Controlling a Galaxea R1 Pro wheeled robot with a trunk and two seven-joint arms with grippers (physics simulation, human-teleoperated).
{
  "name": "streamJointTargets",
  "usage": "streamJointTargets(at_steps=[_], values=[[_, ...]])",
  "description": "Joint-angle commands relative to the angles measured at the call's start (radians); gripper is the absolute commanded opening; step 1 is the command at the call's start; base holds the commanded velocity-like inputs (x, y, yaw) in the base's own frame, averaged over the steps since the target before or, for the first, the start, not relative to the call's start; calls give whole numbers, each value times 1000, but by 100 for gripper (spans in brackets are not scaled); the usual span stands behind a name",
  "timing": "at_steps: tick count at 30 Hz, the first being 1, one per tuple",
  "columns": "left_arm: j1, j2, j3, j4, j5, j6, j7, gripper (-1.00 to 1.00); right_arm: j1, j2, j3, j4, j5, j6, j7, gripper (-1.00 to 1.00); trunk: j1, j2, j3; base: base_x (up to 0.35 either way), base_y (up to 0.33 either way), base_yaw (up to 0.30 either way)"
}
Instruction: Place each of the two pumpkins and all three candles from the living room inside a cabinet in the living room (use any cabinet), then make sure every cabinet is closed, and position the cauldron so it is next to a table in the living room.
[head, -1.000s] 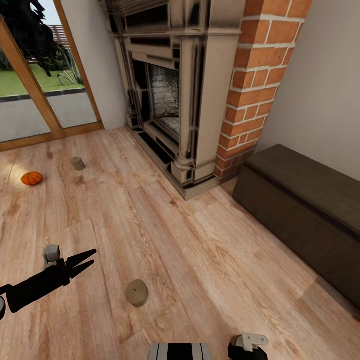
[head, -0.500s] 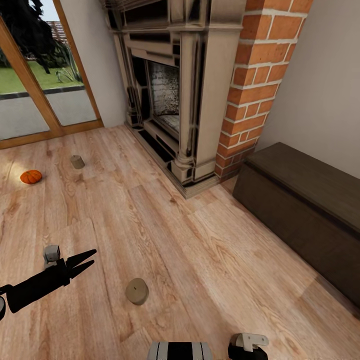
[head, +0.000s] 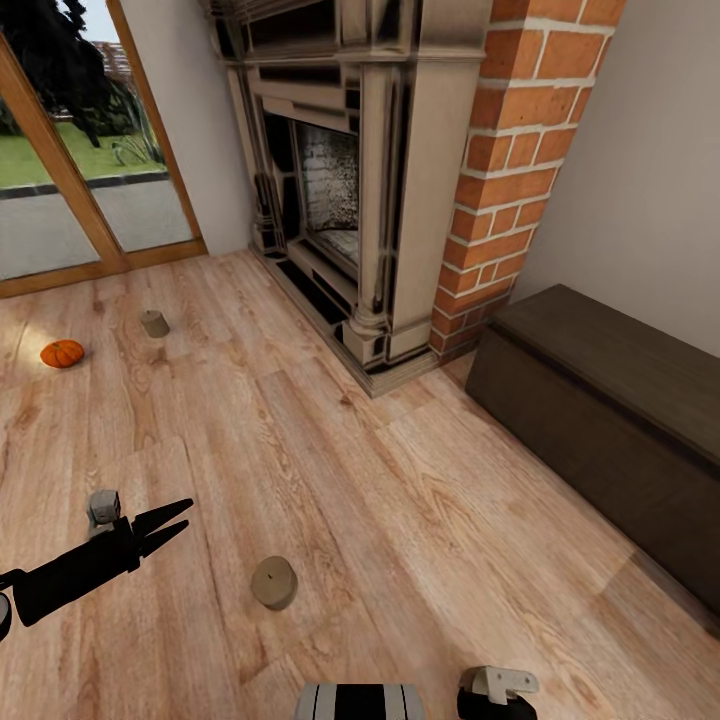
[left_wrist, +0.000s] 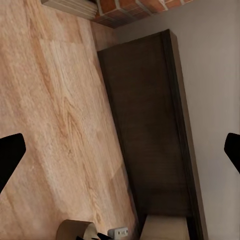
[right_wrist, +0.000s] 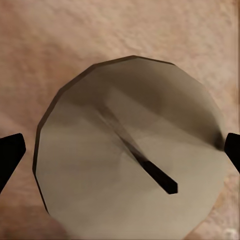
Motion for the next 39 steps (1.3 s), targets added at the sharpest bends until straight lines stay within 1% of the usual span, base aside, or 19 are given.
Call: streamJointTargets(at_steps=[1, 15, 21, 33, 37, 39], values=[[-1, 0, 1, 0, -2, 5, -4, 100, -1, 0, 9, 1, -10, -4, -5, 100, 0, 0, -1, 0, 0, 0], [-1, -1, 0, 0, -2, 5, -3, 100, -1, 2, 9, 1, -11, -2, -13, 100, 0, 0, -1, 0, 0, 0], [-1, -1, 0, 0, -2, 5, -3, 100, -1, 2, 10, 1, -9, -2, -43, 100, 0, 0, -1, 0, 0, 0], [-1, -1, 0, 0, -2, 5, -3, 100, -1, 2, 10, 1, -5, -2, -46, 100, 0, 0, -1, 0, 0, 0], [-1, -1, 0, 0, -2, 5, -3, 100, -1, 2, 10, 1, -4, -2, -46, 100, 2, -1, -16, 0, 0, 0], [-1, -1, 0, 0, -2, 5, -4, 100, -1, 2, 10, 1, -4, -2, -46, 100, 2, -1, -16, 0, 0, 0]])
